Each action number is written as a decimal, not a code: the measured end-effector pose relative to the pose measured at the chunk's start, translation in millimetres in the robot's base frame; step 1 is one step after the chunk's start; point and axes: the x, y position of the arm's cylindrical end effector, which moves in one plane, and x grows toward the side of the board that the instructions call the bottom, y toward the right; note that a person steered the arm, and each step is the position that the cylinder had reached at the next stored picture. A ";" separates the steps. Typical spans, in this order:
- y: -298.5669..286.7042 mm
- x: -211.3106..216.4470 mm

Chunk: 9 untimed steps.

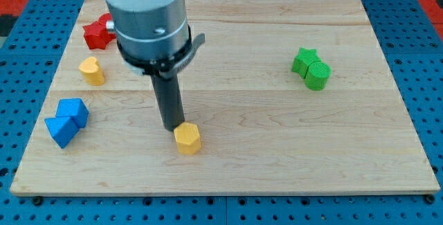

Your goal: Move yellow heart towards blue cube

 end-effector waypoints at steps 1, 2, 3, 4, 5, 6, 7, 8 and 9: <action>28.7 23.5; 10.7 -5.5; 18.9 -73.3; -29.3 -119.3; -58.7 -151.0; -120.1 -151.6; -160.4 -151.6; -169.2 -127.3; -187.1 -113.1</action>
